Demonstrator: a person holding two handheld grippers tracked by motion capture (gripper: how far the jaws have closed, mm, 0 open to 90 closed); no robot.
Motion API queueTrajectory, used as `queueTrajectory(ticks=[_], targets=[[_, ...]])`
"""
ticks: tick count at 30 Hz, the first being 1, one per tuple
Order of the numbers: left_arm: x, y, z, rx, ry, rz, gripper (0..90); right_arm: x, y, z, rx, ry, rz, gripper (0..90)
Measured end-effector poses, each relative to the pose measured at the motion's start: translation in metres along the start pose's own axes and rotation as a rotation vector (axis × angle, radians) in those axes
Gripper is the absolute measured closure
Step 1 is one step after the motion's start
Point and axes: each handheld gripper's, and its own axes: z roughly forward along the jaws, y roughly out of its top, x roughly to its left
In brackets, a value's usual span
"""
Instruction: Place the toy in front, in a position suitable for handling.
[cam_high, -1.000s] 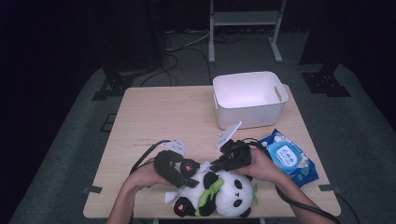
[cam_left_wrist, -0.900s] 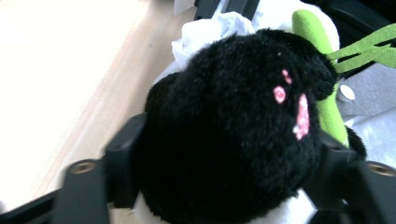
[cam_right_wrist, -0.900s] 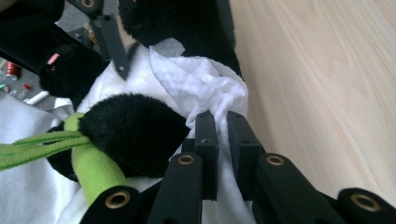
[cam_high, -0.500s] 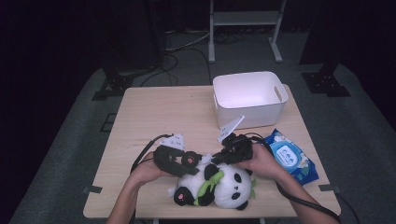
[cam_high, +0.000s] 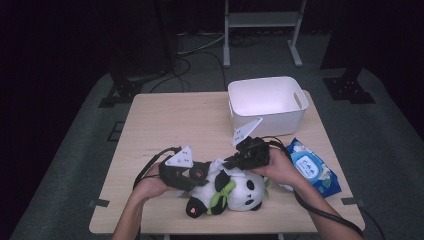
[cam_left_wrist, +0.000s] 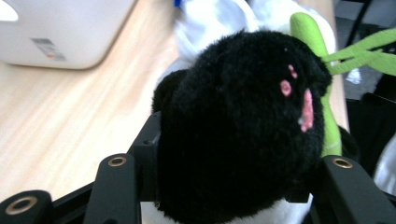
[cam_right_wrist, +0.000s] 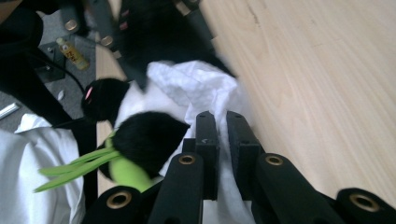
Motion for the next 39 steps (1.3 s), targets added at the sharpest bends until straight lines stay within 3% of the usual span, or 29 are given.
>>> queueTrajectory(ticks=[4,8,9,11,14,17,20,26,31,36,39], targets=[[-0.003,-0.003,-0.002,-0.001,-0.014,0.002,40.9,0.003,-0.005,0.013,0.082,-0.011,-0.02,83.8],[-0.002,0.001,-0.005,-0.01,-0.04,-0.063,27.7,0.007,-0.01,0.013,0.065,0.004,-0.014,83.9],[-0.002,0.001,-0.005,-0.01,-0.04,-0.063,25.1,0.007,-0.01,0.013,0.065,0.004,-0.014,83.9],[-0.002,0.002,-0.003,0.014,-0.058,-0.093,18.3,0.011,-0.012,0.011,0.065,0.037,-0.015,83.9],[-0.004,0.0,-0.001,0.02,-0.071,-0.094,17.8,0.016,-0.011,0.01,0.088,0.053,-0.034,83.8],[-0.008,0.0,-0.003,0.035,-0.077,-0.053,22.3,0.02,-0.007,0.01,0.099,0.055,-0.054,83.7],[-0.01,-0.001,-0.005,0.05,-0.08,-0.029,23.9,0.023,-0.002,0.009,0.072,0.053,-0.067,83.7],[-0.011,-0.002,-0.006,0.056,-0.091,-0.024,23.9,0.035,0.015,0.018,0.006,0.055,-0.098,83.4],[-0.012,-0.003,-0.007,0.065,-0.09,-0.015,24.0,0.046,0.03,0.03,0.001,0.057,-0.142,83.5],[-0.013,-0.005,-0.007,0.056,-0.086,-0.024,24.4,0.045,0.028,0.03,0.024,0.049,-0.145,83.5],[-0.012,-0.005,-0.007,0.054,-0.086,-0.026,24.5,0.042,0.018,0.019,0.037,0.032,-0.131,83.5]])
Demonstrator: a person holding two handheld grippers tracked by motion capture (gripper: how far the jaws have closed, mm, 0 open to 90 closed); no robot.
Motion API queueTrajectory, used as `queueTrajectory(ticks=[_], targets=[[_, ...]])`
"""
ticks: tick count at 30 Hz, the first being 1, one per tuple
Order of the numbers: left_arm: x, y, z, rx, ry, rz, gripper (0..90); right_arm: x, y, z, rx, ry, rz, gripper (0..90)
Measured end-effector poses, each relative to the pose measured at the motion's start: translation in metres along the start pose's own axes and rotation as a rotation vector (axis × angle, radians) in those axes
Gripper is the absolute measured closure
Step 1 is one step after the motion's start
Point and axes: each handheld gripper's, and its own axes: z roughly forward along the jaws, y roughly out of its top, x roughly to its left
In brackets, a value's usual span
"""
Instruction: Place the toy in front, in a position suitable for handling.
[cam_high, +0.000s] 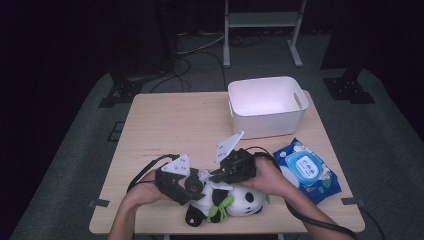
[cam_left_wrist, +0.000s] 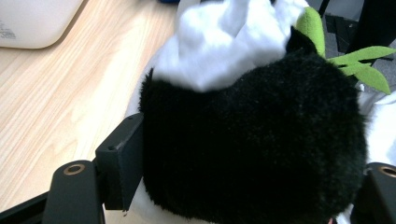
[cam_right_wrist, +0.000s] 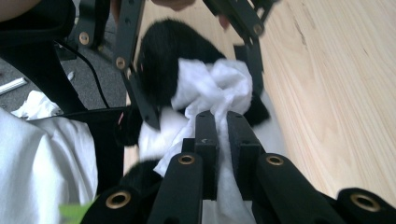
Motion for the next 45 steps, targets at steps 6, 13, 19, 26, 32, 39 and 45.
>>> queueTrajectory(ticks=[6,13,19,26,32,39,45], targets=[[0.001,0.0,0.001,-0.001,0.001,-0.002,24.6,-0.004,-0.026,-0.019,0.039,-0.034,0.044,83.5],[0.001,0.0,0.001,-0.001,0.002,-0.002,24.6,-0.005,-0.044,-0.04,0.008,-0.058,0.085,83.5],[0.0,-0.001,0.001,-0.007,0.002,-0.014,24.7,-0.004,-0.068,-0.056,-0.007,-0.075,0.121,83.4],[0.001,-0.001,0.001,-0.003,0.007,-0.012,24.7,-0.004,-0.095,-0.064,0.0,-0.077,0.172,83.3],[0.001,0.0,0.001,-0.001,0.009,-0.012,24.6,-0.007,-0.11,-0.064,0.02,-0.071,0.208,83.2],[0.0,0.0,0.001,0.009,0.015,-0.006,24.7,-0.008,-0.109,-0.065,0.028,-0.089,0.199,83.2],[0.0,-0.001,0.001,0.013,0.018,-0.005,24.6,-0.011,-0.104,-0.066,0.017,-0.108,0.201,83.3]])
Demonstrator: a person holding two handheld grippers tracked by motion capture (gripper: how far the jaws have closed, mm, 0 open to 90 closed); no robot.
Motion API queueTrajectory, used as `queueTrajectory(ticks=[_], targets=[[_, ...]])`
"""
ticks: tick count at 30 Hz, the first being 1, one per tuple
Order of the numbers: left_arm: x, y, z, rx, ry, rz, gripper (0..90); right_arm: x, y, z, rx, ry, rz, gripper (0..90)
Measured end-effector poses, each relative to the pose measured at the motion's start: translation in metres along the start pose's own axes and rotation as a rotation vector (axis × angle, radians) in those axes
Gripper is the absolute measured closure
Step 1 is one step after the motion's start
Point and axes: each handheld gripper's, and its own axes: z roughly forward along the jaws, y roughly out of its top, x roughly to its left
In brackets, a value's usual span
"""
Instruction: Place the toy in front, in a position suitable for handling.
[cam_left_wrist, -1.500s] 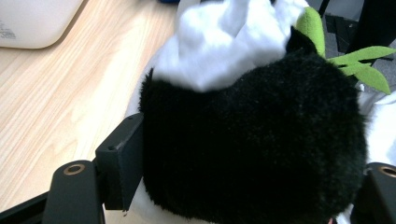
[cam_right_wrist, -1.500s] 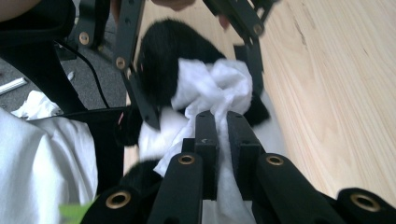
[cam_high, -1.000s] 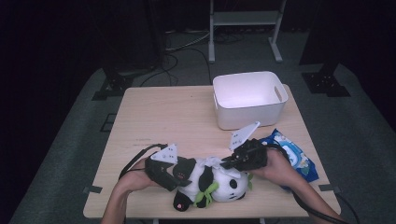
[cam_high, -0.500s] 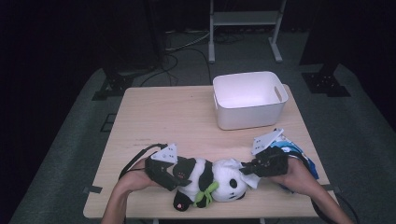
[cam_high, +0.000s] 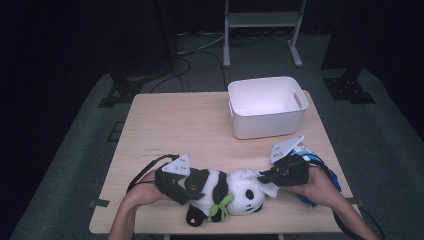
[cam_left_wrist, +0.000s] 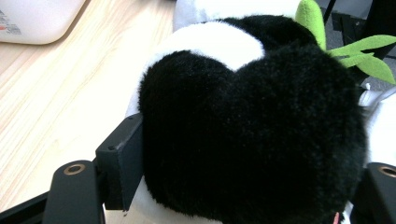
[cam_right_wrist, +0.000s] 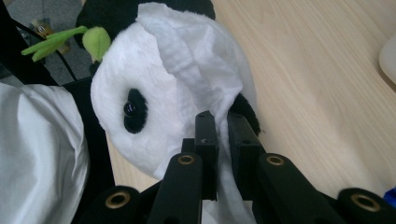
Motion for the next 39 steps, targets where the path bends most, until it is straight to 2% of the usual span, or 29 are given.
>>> queueTrajectory(ticks=[6,10,13,16,17,19,21,27,33,34,39], targets=[[-0.001,0.001,0.0,0.002,0.005,0.007,24.6,0.002,0.011,0.002,-0.027,0.009,-0.014,83.2],[-0.002,0.002,0.001,0.001,0.007,0.004,24.6,0.006,0.026,0.006,-0.038,0.014,-0.043,83.2],[-0.003,0.002,0.001,0.004,0.007,0.009,24.6,0.009,0.04,0.012,-0.055,0.036,-0.063,83.2],[-0.003,0.003,0.001,0.005,0.01,0.008,24.5,0.012,0.047,0.016,-0.05,0.045,-0.075,83.2],[-0.004,0.003,0.001,0.004,0.01,0.006,24.5,0.016,0.056,0.024,-0.04,0.057,-0.096,83.2],[-0.004,0.003,0.001,0.002,0.01,0.008,24.5,0.019,0.063,0.031,-0.033,0.064,-0.108,83.2],[-0.004,0.004,0.002,0.001,0.011,0.01,24.5,0.02,0.067,0.034,-0.026,0.07,-0.11,83.2],[-0.005,0.005,0.003,0.005,0.013,0.013,24.4,0.029,0.086,0.058,-0.007,0.098,-0.148,83.2],[-0.005,0.006,0.004,0.009,0.012,0.015,24.3,0.032,0.098,0.062,-0.018,0.114,-0.164,83.2],[-0.005,0.006,0.004,0.009,0.011,0.014,24.3,0.036,0.104,0.065,-0.011,0.118,-0.182,83.2],[-0.005,0.006,0.004,0.008,0.011,0.013,24.2,0.043,0.115,0.071,-0.006,0.126,-0.207,83.2]])
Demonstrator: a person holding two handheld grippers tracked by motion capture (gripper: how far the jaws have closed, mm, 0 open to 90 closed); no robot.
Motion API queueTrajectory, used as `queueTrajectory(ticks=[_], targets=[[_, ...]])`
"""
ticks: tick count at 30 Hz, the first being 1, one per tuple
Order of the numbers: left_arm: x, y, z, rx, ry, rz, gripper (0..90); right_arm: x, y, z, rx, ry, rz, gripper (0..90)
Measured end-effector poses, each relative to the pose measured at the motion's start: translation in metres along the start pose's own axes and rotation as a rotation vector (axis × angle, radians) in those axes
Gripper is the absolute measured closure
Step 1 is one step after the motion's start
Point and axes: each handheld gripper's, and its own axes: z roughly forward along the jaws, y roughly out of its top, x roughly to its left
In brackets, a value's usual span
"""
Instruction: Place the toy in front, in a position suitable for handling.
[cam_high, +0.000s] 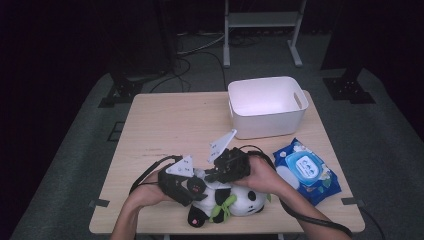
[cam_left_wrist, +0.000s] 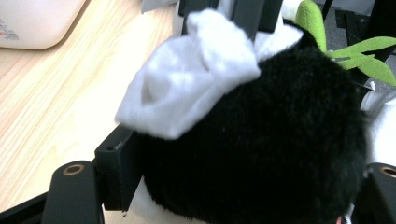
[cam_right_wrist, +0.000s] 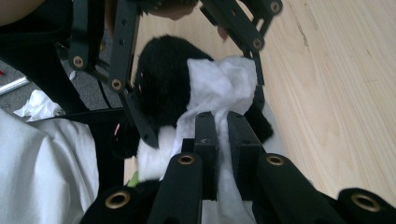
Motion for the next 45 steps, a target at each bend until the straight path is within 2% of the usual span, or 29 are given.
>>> queueTrajectory(ticks=[10,19,20,22,24,25,26,27,29,35,38,45], targets=[[0.002,-0.001,0.001,0.001,-0.002,-0.011,23.9,-0.003,0.009,0.006,-0.004,-0.009,-0.015,83.3],[0.002,-0.002,0.001,-0.004,0.005,-0.014,24.0,-0.004,-0.001,-0.004,0.019,-0.033,0.008,83.2],[0.002,-0.002,0.001,-0.009,0.007,-0.021,24.0,-0.005,-0.009,-0.009,0.025,-0.037,0.012,83.2],[0.002,-0.002,0.001,-0.006,0.009,-0.02,24.0,-0.004,-0.012,-0.011,0.025,-0.041,0.019,83.1],[0.003,-0.002,0.001,-0.006,0.011,-0.023,24.1,-0.005,-0.029,-0.023,0.03,-0.064,0.043,83.1],[0.003,-0.002,0.001,-0.006,0.011,-0.023,24.1,-0.005,-0.029,-0.023,0.03,-0.064,0.043,83.1],[0.003,-0.001,0.001,-0.007,0.01,-0.028,24.1,-0.007,-0.041,-0.031,0.029,-0.08,0.069,83.0],[0.003,-0.001,0.001,-0.007,0.01,-0.028,24.1,-0.007,-0.041,-0.031,0.029,-0.08,0.069,83.0],[0.003,-0.001,0.002,-0.008,0.011,-0.029,24.2,-0.008,-0.054,-0.04,0.009,-0.091,0.097,83.0],[0.004,-0.001,0.002,-0.012,0.013,-0.042,24.2,-0.009,-0.076,-0.06,-0.029,-0.128,0.136,83.0],[0.005,-0.002,0.002,-0.013,0.014,-0.044,24.3,-0.009,-0.088,-0.066,-0.038,-0.137,0.156,82.9],[0.006,-0.002,0.002,-0.011,0.025,-0.045,24.2,-0.006,-0.101,-0.071,-0.053,-0.149,0.176,82.9]])
